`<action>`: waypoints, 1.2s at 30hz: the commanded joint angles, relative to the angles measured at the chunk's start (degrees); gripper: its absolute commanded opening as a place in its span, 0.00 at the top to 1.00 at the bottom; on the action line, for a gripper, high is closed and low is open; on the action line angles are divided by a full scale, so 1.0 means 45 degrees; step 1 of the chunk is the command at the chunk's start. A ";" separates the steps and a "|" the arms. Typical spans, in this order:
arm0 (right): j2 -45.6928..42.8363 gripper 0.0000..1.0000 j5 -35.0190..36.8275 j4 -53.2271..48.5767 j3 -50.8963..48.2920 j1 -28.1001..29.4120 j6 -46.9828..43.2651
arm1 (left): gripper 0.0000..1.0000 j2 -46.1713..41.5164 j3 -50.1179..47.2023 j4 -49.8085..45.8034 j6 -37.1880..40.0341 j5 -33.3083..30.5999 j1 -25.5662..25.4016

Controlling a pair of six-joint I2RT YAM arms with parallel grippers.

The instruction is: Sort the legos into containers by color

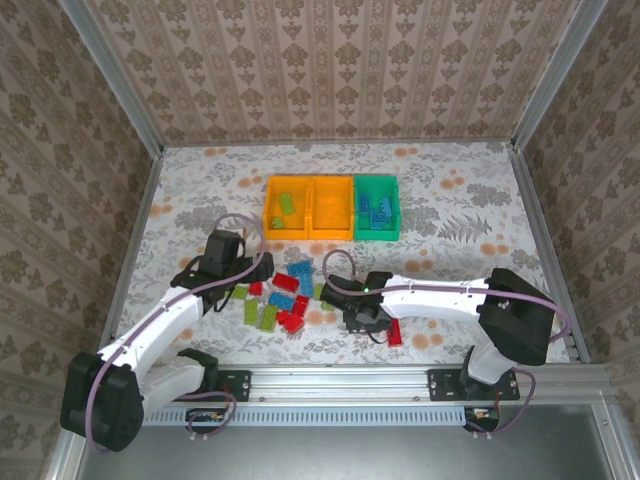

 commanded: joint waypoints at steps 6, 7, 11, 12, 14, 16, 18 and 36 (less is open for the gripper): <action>-0.0264 0.78 0.0063 0.1522 0.1474 -0.1965 -0.2913 | 0.00 -0.0714 -0.0368 -0.0328 -0.0089 -0.0398 -0.0337; -0.0331 0.78 -0.0168 0.2027 0.1489 -0.2291 -0.3153 | 0.00 -0.0823 -0.0408 -0.0356 -0.0116 -0.0429 -0.0360; -0.0207 0.78 -0.1719 0.4105 0.1687 -0.3849 -0.3797 | 0.00 -0.1259 -0.0623 -0.0459 -0.0143 -0.0540 -0.0388; -0.0009 0.78 -0.2091 0.4499 0.1897 -0.4213 -0.4007 | 0.00 -0.1329 -0.0676 -0.0476 -0.0147 -0.0502 -0.0401; 0.0532 0.80 -0.2463 0.4802 0.2546 -0.4718 -0.4366 | 0.00 -0.1441 -0.0754 -0.0467 -0.0068 -0.0407 -0.0388; 0.1177 0.80 -0.2693 0.4934 0.3426 -0.5057 -0.4735 | 0.00 -0.1507 -0.0795 -0.0455 -0.0043 -0.0322 -0.0744; 0.1890 0.80 -0.2802 0.5032 0.4337 -0.5343 -0.4894 | 0.00 -0.1529 -0.0814 -0.0461 -0.0023 -0.0289 -0.0878; 0.7096 0.54 -0.1602 0.3511 0.9853 -0.6454 -0.6260 | 0.00 -0.1558 -0.1122 -0.0479 -0.0035 -0.0631 -0.1458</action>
